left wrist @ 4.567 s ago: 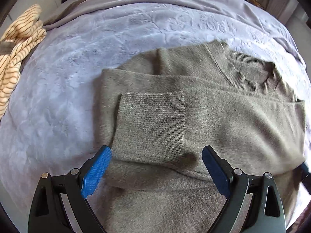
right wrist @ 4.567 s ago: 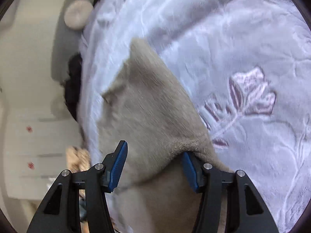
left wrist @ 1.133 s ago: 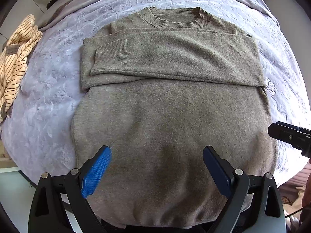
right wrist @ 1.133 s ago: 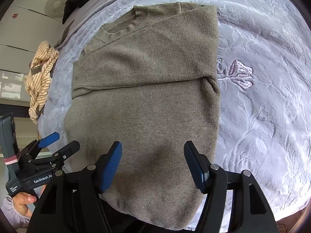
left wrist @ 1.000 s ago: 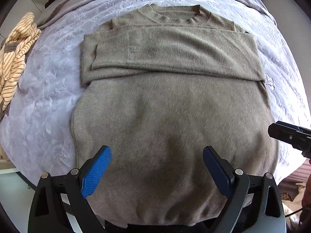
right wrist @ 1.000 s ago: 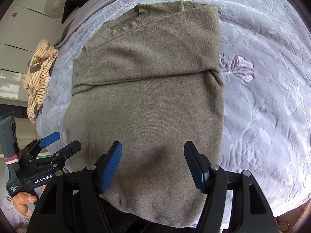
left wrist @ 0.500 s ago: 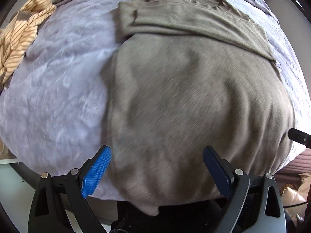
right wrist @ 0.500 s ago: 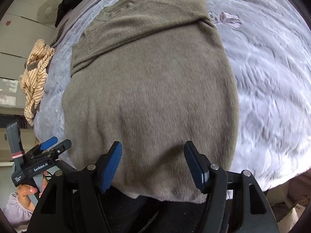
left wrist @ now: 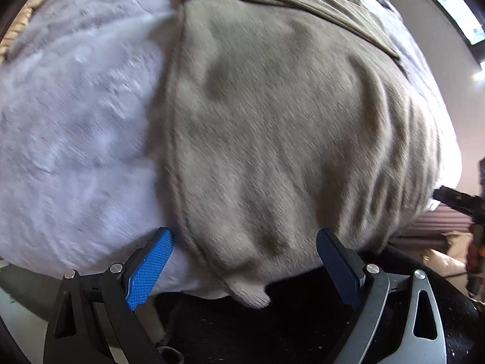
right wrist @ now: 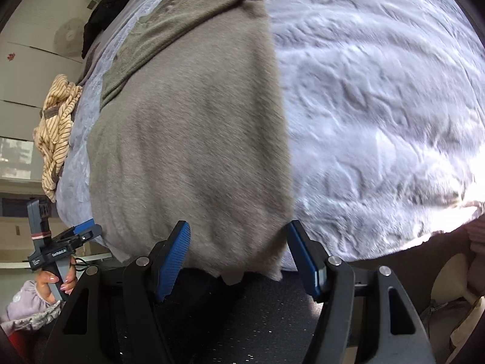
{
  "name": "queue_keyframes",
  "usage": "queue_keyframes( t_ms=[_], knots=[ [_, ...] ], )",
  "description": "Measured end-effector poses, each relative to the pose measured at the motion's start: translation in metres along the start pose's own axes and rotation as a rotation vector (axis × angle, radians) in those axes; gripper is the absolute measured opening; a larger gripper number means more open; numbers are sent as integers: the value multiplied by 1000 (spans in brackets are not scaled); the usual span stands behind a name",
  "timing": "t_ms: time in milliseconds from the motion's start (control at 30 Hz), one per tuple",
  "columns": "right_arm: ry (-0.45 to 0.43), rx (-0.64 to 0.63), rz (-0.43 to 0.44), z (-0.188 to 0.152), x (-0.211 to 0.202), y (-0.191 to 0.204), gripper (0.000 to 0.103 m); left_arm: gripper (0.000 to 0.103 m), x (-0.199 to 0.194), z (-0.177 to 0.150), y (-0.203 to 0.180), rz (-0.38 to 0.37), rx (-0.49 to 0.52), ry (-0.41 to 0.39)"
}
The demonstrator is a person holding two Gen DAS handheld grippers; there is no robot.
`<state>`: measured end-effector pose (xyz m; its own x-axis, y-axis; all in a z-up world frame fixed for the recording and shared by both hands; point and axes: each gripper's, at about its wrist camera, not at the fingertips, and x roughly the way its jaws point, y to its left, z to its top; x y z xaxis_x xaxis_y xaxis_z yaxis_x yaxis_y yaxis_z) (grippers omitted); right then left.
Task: Fold small clothes
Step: 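Lift the hem with both tools and fold it up over the folded sleeves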
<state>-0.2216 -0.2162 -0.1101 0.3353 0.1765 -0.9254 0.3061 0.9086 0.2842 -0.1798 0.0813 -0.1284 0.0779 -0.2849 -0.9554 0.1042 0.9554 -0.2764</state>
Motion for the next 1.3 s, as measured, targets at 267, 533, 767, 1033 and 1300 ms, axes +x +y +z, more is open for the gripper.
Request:
queue_keyframes(
  t_ms=[267,533,767,1033,1300],
  knots=[
    [90,31,80,-18,35,-24,70,96,14,-21,-3,-75,36,32],
    [82,-2,213,-19,40,-16,72,95,14,-34,6,-156,-18,31],
    [108,26,215,-18,58,-13,72,67,19,-42,3,-153,-25,40],
    [120,93,295,-21,48,-12,16,11,9,-40,20,-255,-93,27],
    [34,101,547,-2,8,17,15,11,-40,-27,20,-357,-113,-60]
  ],
)
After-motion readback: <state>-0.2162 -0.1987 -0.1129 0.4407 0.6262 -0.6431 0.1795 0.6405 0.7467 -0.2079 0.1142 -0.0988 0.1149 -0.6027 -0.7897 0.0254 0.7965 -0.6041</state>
